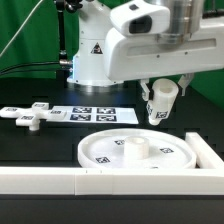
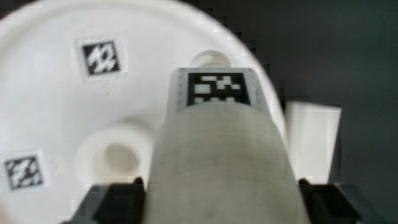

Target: Assemble round table

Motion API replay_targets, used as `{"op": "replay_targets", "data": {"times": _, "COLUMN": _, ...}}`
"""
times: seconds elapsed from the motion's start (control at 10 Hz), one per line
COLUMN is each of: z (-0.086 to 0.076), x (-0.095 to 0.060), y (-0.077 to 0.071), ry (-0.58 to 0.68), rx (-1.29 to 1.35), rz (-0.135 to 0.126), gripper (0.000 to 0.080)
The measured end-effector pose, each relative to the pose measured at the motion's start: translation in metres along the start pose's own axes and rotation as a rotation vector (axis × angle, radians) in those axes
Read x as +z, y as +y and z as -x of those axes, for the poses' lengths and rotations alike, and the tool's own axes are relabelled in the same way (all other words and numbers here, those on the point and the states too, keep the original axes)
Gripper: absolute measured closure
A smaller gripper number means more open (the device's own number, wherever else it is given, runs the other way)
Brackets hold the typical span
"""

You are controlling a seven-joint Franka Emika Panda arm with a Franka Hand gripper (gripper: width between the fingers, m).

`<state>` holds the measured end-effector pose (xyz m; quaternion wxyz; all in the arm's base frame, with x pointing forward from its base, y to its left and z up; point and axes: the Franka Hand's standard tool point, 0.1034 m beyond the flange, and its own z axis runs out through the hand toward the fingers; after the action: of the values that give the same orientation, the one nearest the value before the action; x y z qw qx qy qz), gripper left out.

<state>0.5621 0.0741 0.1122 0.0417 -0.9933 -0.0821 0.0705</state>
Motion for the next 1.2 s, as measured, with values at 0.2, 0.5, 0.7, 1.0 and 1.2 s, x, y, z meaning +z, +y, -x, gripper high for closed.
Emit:
{"op": "replay_targets", "data": {"times": 0.2, "z": -0.009, "x": -0.021, "y": 0.004, "ry": 0.113, "rx": 0.002, "rz": 0.016, "gripper": 0.039}}
{"op": "replay_targets", "data": {"times": 0.5, "z": -0.017, "x": -0.02, "y": 0.009, "ry": 0.363, "rx": -0.004, "rz": 0.054, "gripper": 0.039}}
{"op": "replay_targets", "data": {"times": 0.7, "z": -0.016, "x": -0.018, "y": 0.016, "ry": 0.465, "rx": -0.019, "rz": 0.076, "gripper": 0.039}}
{"op": "replay_targets", "data": {"times": 1.0, "z": -0.011, "x": -0.013, "y": 0.023, "ry": 0.496, "rx": -0.028, "rz": 0.088, "gripper": 0.039}}
{"op": "replay_targets", "data": {"times": 1.2, "z": -0.003, "x": -0.007, "y": 0.027, "ry": 0.494, "rx": -0.04, "rz": 0.096, "gripper": 0.039}}
